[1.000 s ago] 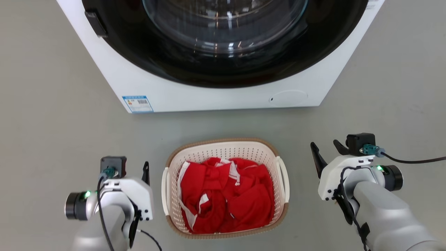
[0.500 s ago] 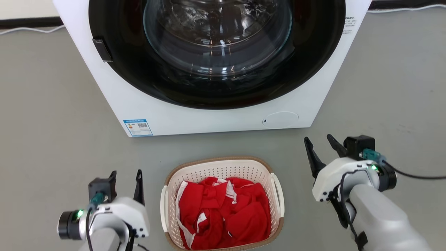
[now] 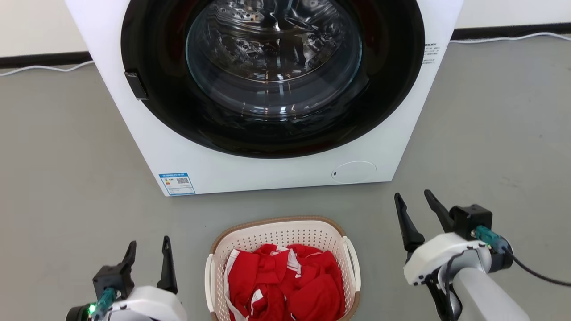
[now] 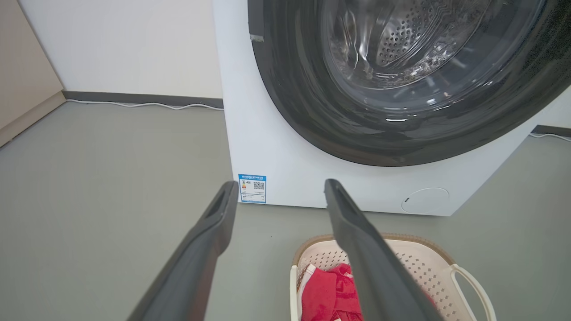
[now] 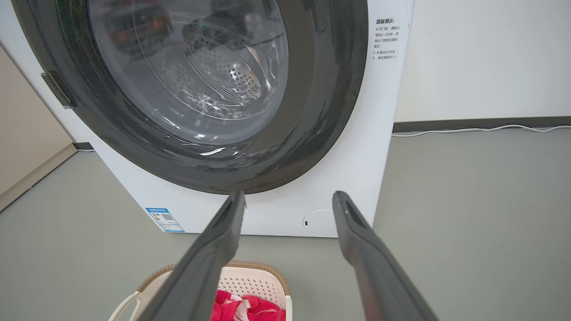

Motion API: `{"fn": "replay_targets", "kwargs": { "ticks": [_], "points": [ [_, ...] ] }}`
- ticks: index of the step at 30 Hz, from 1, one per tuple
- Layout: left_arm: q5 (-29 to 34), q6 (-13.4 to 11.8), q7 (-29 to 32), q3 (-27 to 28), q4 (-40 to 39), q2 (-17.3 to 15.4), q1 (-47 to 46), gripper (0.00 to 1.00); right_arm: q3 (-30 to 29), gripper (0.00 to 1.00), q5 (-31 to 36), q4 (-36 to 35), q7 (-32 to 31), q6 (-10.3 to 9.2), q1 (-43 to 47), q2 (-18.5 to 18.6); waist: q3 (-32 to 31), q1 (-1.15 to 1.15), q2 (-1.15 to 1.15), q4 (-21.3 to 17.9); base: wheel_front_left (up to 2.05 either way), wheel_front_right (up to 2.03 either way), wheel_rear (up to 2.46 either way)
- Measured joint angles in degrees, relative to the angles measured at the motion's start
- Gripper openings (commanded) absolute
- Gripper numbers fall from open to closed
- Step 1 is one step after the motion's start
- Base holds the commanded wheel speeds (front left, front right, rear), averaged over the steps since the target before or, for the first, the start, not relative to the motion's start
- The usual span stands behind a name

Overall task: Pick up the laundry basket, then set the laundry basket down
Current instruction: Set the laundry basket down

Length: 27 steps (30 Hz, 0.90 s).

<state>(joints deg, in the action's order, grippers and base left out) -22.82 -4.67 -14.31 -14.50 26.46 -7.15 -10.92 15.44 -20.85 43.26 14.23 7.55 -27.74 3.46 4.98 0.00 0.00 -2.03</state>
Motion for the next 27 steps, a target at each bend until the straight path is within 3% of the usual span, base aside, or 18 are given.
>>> {"fn": "replay_targets", "kwargs": {
  "ticks": [12, 27],
  "points": [
    [6.0, 3.7, 0.0, 9.3, -7.6, 3.5, 9.0, 1.0, -3.8, 1.0, 1.5, -10.0, 0.0, -0.01, 8.5, -0.3, -2.0, 0.0, 0.0, -0.7, 0.0, 0.0, 0.0],
    [9.4, 5.5, 0.0, 11.4, -13.9, 4.6, 14.4, 1.0, -7.1, 1.0, 4.4, -18.7, 0.0, -0.01, 17.5, -0.6, -2.5, 0.0, 0.0, -1.2, 0.0, 0.0, 0.0]
  ]
}}
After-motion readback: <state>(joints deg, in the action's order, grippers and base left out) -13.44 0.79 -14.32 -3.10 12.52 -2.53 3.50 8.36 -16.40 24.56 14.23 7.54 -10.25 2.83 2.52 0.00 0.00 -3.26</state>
